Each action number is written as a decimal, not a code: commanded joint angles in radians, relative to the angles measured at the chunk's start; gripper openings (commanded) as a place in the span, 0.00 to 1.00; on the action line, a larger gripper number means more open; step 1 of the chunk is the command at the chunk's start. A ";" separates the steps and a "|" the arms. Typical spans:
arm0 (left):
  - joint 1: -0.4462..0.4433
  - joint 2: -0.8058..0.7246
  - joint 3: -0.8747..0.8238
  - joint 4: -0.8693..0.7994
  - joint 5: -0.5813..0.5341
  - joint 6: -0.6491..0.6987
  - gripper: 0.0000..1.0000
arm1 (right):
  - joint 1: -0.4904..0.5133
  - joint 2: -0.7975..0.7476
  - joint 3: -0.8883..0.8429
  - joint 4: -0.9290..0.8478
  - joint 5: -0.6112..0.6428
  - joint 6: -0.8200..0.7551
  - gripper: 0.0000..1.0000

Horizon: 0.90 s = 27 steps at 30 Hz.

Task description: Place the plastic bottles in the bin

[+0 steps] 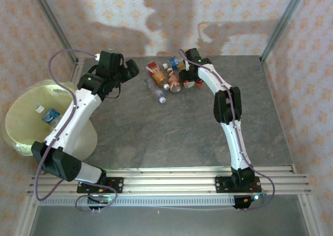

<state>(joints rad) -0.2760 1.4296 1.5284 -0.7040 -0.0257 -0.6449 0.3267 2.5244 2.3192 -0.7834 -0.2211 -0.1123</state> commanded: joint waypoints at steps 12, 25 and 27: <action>-0.002 -0.006 -0.034 -0.009 -0.017 0.013 1.00 | 0.010 -0.111 -0.195 0.042 -0.001 0.003 0.67; -0.003 -0.055 -0.129 0.100 0.141 -0.004 1.00 | 0.032 -0.518 -0.667 0.308 -0.017 0.024 0.54; -0.007 -0.068 -0.166 0.152 0.195 -0.015 1.00 | 0.038 -0.623 -0.791 0.363 -0.033 0.045 0.51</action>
<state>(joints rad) -0.2760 1.4052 1.3991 -0.6403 0.0788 -0.6498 0.3531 2.0518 1.6203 -0.5461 -0.2409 -0.0952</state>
